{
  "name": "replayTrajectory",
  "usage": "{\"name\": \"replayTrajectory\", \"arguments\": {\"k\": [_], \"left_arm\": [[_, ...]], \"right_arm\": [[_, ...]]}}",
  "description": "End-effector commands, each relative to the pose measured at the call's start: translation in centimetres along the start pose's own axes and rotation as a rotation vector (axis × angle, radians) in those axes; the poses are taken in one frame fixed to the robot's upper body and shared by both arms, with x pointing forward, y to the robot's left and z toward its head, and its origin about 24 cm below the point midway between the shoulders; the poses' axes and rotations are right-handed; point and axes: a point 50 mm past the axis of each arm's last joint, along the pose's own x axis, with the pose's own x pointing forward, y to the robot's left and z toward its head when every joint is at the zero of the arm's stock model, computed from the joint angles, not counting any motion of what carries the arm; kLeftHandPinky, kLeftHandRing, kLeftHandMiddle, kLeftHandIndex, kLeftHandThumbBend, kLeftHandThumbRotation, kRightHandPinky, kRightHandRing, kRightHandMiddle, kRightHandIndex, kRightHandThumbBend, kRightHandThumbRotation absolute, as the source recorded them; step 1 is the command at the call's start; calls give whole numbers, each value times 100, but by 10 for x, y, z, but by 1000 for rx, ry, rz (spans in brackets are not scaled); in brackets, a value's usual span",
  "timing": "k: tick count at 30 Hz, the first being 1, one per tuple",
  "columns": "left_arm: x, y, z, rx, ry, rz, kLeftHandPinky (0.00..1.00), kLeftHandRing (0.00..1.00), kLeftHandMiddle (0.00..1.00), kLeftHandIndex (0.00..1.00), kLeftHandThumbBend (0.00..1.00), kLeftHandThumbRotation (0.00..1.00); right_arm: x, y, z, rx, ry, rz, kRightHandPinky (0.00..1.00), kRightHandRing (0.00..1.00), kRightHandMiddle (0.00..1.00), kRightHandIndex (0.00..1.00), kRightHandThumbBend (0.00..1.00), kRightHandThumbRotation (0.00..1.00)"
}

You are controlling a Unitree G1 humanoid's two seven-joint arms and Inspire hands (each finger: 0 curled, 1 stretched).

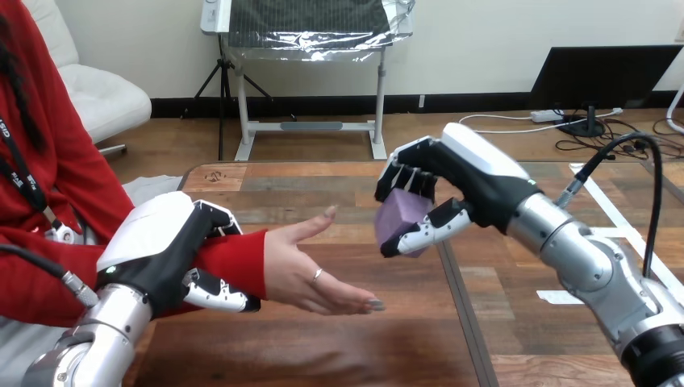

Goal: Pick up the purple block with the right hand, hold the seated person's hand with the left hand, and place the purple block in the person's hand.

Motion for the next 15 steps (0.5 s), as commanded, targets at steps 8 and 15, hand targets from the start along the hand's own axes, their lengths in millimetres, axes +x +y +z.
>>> {"name": "replayTrajectory", "arguments": {"k": [8,15], "left_arm": [[24,68,50,7,-235,326,30,36,42,42,82,0],[26,70,51,2,-237,340,30,37,42,41,82,0]], "right_arm": [[16,-25,41,13,-170,-111,30,32,41,45,74,0],[17,-20,47,26,-192,-96,29,32,41,45,73,0]]}}
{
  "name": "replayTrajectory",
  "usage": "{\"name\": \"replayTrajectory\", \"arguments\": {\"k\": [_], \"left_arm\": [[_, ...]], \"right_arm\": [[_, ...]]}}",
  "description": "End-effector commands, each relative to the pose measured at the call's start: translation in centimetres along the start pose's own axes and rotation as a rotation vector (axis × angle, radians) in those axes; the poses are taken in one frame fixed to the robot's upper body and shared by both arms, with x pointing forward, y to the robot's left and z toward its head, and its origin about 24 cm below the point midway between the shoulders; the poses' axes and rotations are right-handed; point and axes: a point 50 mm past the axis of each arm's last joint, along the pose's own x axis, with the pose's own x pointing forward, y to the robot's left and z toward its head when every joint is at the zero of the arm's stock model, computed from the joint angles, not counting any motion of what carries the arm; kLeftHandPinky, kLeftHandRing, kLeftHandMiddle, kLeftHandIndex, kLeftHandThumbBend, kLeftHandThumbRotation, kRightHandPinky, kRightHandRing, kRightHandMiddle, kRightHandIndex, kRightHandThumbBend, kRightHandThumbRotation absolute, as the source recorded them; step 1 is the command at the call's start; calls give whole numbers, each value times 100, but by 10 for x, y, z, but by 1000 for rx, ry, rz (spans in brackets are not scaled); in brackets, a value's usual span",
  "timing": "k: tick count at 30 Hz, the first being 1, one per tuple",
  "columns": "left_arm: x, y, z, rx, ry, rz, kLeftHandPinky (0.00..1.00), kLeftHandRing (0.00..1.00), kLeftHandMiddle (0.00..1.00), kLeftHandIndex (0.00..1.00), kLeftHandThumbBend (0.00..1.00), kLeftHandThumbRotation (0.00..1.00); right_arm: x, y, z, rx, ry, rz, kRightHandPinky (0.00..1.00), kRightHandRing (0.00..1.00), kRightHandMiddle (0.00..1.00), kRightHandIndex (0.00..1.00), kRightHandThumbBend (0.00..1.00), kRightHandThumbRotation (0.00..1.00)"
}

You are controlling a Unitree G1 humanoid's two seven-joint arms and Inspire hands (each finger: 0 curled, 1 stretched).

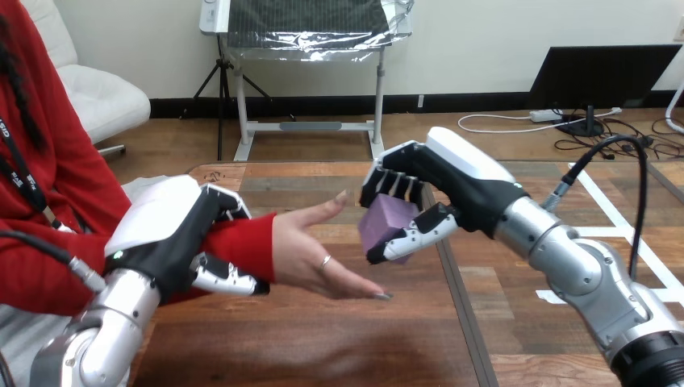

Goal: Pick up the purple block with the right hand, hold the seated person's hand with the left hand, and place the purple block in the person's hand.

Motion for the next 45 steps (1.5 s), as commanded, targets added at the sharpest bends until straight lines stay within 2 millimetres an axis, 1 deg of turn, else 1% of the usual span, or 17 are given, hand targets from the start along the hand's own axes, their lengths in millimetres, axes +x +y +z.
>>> {"name": "replayTrajectory", "arguments": {"k": [1,18,32,45], "left_arm": [[22,63,42,17,-206,307,30,37,42,41,82,0],[28,64,46,4,-220,319,33,39,43,42,80,0],[31,59,47,-6,-219,315,34,40,44,43,80,0],[32,54,47,-14,-219,299,34,40,44,43,80,0]], "right_arm": [[15,-25,35,11,-161,-113,29,32,41,45,73,0],[19,-13,46,31,-203,-90,36,36,42,45,72,0],[22,-9,54,54,-220,-78,35,36,42,45,72,0],[23,-8,62,60,-222,-77,36,37,43,45,70,0]]}}
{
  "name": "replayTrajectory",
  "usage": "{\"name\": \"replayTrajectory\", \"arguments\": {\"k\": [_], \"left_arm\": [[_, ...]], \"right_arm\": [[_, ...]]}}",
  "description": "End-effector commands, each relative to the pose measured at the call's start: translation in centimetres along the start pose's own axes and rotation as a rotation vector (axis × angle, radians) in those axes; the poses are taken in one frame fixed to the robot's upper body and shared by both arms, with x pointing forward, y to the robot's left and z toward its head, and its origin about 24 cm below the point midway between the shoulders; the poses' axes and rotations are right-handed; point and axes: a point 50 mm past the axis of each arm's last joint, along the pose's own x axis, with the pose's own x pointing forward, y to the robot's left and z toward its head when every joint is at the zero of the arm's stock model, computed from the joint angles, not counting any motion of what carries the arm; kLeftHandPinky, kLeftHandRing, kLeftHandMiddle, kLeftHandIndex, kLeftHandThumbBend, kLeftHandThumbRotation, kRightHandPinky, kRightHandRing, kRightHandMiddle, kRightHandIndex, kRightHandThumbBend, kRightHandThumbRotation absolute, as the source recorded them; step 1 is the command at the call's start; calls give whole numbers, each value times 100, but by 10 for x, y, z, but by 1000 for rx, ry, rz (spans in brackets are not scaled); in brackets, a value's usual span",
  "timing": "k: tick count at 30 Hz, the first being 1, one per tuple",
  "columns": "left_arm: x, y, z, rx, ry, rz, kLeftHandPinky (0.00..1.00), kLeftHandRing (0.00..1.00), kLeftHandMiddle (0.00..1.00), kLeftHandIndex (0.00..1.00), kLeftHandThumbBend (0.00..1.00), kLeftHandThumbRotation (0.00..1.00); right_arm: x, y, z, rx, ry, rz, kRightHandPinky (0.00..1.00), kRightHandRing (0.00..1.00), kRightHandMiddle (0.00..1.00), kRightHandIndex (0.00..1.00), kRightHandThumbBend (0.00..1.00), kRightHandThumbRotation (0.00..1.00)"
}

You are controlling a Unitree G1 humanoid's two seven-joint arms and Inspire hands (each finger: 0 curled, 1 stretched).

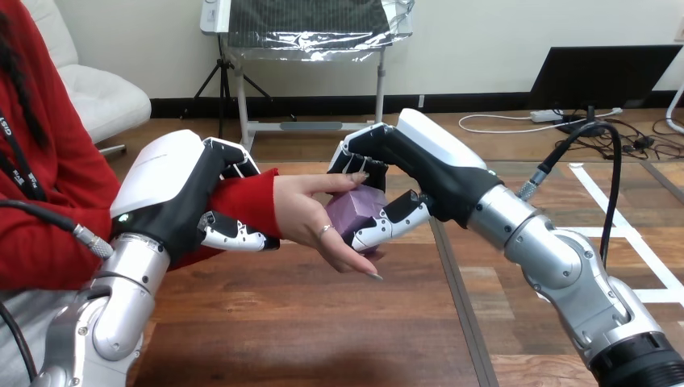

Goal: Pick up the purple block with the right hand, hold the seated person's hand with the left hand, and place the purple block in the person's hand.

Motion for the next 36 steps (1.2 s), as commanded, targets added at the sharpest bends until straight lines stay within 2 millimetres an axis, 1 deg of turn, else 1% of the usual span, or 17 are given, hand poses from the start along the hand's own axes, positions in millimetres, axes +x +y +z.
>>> {"name": "replayTrajectory", "arguments": {"k": [1,20,36], "left_arm": [[20,33,30,-4,-150,166,34,40,44,43,80,0],[17,26,27,-6,-144,129,35,40,44,43,80,0],[14,24,25,5,-136,105,37,42,46,46,81,0]], "right_arm": [[13,-7,26,19,-108,-52,36,37,43,45,70,0],[13,-9,30,32,-100,-53,34,36,42,45,70,0],[12,-8,25,38,-87,-32,36,37,43,46,71,0]]}}
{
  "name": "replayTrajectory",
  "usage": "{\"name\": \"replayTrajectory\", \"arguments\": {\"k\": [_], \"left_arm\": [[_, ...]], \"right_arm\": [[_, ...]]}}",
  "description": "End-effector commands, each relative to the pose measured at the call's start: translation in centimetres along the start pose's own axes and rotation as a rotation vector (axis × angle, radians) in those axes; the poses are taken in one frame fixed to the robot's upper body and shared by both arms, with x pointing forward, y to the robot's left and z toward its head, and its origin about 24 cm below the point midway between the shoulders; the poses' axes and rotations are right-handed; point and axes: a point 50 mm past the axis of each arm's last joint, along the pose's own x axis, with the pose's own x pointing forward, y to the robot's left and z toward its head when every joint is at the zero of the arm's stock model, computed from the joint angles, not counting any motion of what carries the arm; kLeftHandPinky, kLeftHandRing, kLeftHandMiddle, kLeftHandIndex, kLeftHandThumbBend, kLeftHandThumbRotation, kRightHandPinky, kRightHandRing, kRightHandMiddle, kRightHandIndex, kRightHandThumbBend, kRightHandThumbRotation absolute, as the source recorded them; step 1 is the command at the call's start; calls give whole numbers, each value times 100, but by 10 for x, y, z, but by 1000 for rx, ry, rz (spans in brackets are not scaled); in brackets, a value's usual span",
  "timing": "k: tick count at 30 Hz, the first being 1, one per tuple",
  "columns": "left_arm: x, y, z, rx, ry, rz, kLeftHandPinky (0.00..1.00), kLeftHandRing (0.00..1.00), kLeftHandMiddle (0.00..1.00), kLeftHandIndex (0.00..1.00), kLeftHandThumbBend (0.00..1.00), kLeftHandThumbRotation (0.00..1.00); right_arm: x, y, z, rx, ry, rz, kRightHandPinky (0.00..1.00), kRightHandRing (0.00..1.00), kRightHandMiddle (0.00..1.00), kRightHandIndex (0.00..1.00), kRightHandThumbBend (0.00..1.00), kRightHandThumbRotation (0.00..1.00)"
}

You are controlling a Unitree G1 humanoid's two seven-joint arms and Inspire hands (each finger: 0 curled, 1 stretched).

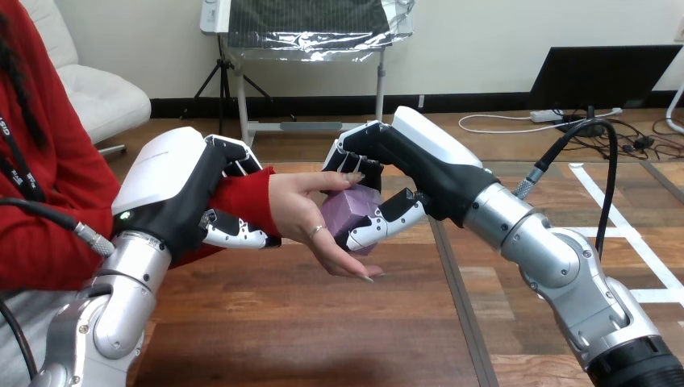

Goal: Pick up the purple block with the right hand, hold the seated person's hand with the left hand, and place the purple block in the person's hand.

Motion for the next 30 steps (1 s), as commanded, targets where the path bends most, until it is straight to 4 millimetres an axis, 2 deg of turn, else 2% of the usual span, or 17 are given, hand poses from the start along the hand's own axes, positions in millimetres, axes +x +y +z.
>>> {"name": "replayTrajectory", "arguments": {"k": [1,9,18,27,30], "left_arm": [[12,23,24,2,-122,98,37,42,46,46,81,0],[9,23,25,14,-131,71,40,46,51,51,80,0],[3,23,30,-4,-152,42,44,53,57,57,76,8],[-2,22,31,-28,-168,17,43,53,58,58,74,11],[-4,22,31,-33,-169,9,43,53,58,59,74,12]], "right_arm": [[10,-8,17,14,-84,-37,36,37,43,46,71,0],[9,-8,13,29,-64,-19,36,40,45,48,69,0],[6,-8,6,70,-40,-5,38,45,50,51,68,0],[2,-9,-2,91,-20,10,40,49,53,55,58,0],[0,-9,-5,101,-18,11,40,49,53,55,52,4]]}}
